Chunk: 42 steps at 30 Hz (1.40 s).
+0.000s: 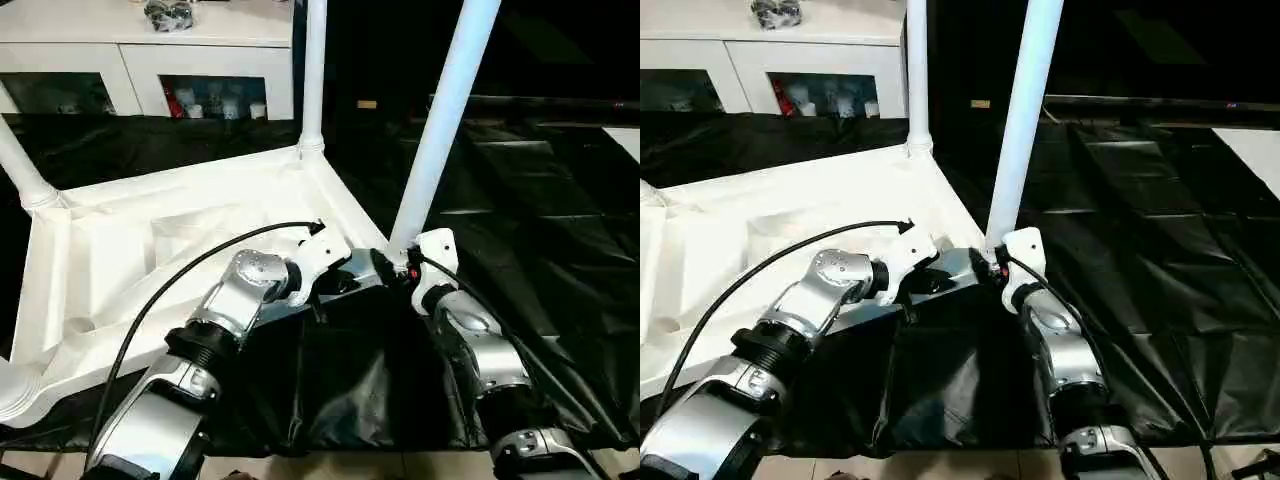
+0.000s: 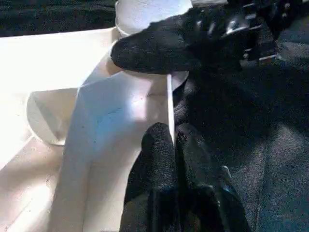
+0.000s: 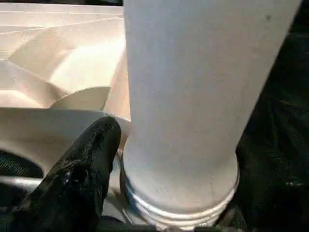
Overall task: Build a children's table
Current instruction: Rotate leg to tighten
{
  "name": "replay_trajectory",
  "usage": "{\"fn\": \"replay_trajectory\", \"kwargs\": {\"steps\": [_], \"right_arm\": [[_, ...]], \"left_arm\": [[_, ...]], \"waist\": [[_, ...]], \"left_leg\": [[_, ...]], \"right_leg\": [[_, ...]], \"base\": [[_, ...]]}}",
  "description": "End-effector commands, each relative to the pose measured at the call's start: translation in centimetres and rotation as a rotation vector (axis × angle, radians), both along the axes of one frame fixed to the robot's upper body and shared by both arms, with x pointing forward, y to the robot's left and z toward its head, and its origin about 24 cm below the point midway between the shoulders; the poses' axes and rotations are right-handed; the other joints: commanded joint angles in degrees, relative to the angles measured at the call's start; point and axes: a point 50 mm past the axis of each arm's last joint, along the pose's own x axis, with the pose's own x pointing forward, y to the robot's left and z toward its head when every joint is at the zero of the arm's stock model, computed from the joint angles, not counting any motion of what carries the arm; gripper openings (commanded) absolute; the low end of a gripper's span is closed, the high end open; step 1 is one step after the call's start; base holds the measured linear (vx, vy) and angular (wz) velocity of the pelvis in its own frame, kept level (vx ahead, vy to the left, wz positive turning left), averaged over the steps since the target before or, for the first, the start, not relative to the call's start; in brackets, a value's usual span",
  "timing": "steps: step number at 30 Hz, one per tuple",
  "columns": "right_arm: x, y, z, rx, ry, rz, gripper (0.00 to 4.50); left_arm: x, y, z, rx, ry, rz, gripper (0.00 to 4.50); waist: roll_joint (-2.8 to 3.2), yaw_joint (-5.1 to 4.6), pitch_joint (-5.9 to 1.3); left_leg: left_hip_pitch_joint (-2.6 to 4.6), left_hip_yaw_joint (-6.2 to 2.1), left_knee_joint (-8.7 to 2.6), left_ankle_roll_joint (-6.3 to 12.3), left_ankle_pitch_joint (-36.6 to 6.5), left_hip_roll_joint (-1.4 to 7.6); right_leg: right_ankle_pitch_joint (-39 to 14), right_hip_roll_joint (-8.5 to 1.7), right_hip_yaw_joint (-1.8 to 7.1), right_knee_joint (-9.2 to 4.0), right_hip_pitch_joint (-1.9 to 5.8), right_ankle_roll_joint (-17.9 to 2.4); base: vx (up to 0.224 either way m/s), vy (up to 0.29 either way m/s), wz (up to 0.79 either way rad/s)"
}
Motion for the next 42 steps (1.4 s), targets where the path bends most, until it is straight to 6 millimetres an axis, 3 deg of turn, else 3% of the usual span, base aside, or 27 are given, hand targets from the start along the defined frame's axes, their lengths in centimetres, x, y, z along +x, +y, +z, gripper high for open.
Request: {"fn": "replay_trajectory", "kwargs": {"steps": [1,4,7,9,14,18,20,28,32,35,37,39,40,42], "right_arm": [[-1.0,2.2,0.6,0.009,-0.022,0.258,3.83],[-1.5,1.0,0.8,-0.032,-0.028,0.359,3.83],[-2.4,-0.8,1.2,-0.079,0.003,0.511,3.83],[-2.8,-1.3,1.4,-0.102,0.019,0.578,3.83],[-3.3,-2.5,1.7,-0.149,0.077,0.712,3.83],[-3.3,-2.6,1.9,-0.159,0.088,0.747,3.49],[-3.1,-2.7,2.1,-0.158,0.092,0.76,3.37],[-3.3,-2.5,2.0,-0.137,0.12,0.795,2.79],[-3.1,-2.3,1.5,-0.108,0.125,0.697,2.72],[-2.6,-2.2,1.2,-0.094,0.114,0.603,2.7],[-1.7,-1.3,0.1,-0.047,0.103,0.362,2.7],[-1.6,-0.7,-0.3,-0.02,0.114,0.295,2.69],[-1.6,-0.6,-0.3,-0.018,0.115,0.29,2.69],[-1.5,0.3,-0.8,-0.003,0.119,0.218,2.69]], "left_arm": [[-0.8,-0.9,-0.3,0.02,0.009,-0.119,0.0],[-0.9,-0.1,-0.1,0.02,0.007,-0.18,0.0],[-1.2,1.3,0.3,0.036,0.021,-0.271,0.0],[-1.3,1.8,0.5,0.04,0.03,-0.307,0.0],[-1.6,3.1,1.1,0.051,0.05,-0.384,0.0],[-1.7,3.5,1.2,0.068,0.057,-0.419,0.0],[-1.8,3.7,1.2,0.073,0.061,-0.437,0.0],[-1.9,3.7,1.3,0.07,0.074,-0.466,0.0],[-1.9,3.6,1.1,0.058,0.083,-0.444,0.0],[-1.6,3.2,0.7,0.058,0.081,-0.389,0.0],[-1.1,1.2,-0.2,0.046,0.067,-0.258,0.0],[-1.1,0.3,-0.4,0.036,0.067,-0.229,0.0],[-1.1,0.2,-0.5,0.036,0.067,-0.227,0.0],[-1.1,-1.0,-0.6,0.031,0.065,-0.193,0.0]], "waist": [[-0.01,0.16,-3.04],[-0.13,0.31,-3.3],[-0.25,0.54,-3.57],[-0.04,0.78,-3.5],[0.06,1.83,-3.27],[-0.01,1.96,-3.16],[-0.23,1.93,-3.21],[-0.01,2.21,-3.48],[0.08,2.19,-3.38],[0.0,1.87,-3.13],[0.13,1.33,-2.8],[-0.03,1.16,-2.66],[-0.22,0.99,-2.67],[0.16,0.73,-2.72]], "left_leg": [[0.67,-1.54,-4.44,1.16,-17.85,2.56],[0.43,-1.31,-3.92,3.2,-13.34,2.53],[0.31,-1.2,-3.49,5.14,-10.15,2.45],[0.35,-1.09,-3.4,6.21,-9.36,2.65],[0.83,-0.89,-3.62,4.77,-11.54,3.1],[0.79,-0.97,-3.85,3.17,-13.51,3.06],[0.77,-0.98,-3.83,2.93,-13.28,3.01],[0.65,-0.9,-3.44,4.08,-10.15,2.92],[0.69,-0.94,-3.59,3.48,-11.02,2.93],[0.82,-1.01,-3.81,2.2,-13.64,2.87],[1.16,-1.15,-4.07,0.31,-17.08,2.81],[1.45,-1.5,-4.21,-1.03,-19.68,2.6],[1.24,-1.7,-4.4,-1.16,-19.65,2.65],[1.25,-1.71,-4.59,-1.28,-19.55,2.78]], "right_leg": [[-13.73,-3.79,2.26,-4.7,1.65,-11.4],[-6.04,-3.72,2.21,-3.95,2.04,-13.64],[-1.43,-3.68,2.06,-3.3,2.55,-15.27],[0.07,-3.66,2.0,-3.1,2.38,-16.02],[-4.36,-3.64,1.91,-3.23,1.95,-16.46],[-7.64,-3.8,2.0,-3.47,1.92,-15.61],[-7.63,-3.8,2.03,-3.46,1.95,-15.43],[-3.46,-3.8,1.93,-2.97,2.1,-16.2],[-4.7,-3.78,1.9,-3.13,2.02,-16.12],[-8.59,-3.83,1.99,-3.5,1.81,-15.46],[-14.65,-3.96,2.17,-4.14,1.34,-14.26],[-21.02,-4.16,2.1,-4.86,1.22,-12.43],[-22.37,-4.13,2.14,-4.92,1.31,-11.21],[-20.84,-3.98,2.18,-4.96,1.12,-10.99]], "base": [[0.0,0.0,0.0],[0.0,0.0,0.0],[0.0,0.0,0.0],[0.0,0.0,0.0],[0.0,0.0,0.0],[0.0,0.0,0.0],[0.0,0.0,0.0],[0.0,0.0,0.0],[0.0,0.0,0.0],[0.0,0.0,0.0],[0.0,0.0,0.0],[0.0,0.0,0.0],[0.0,0.0,0.0],[0.0,0.0,0.0]]}}
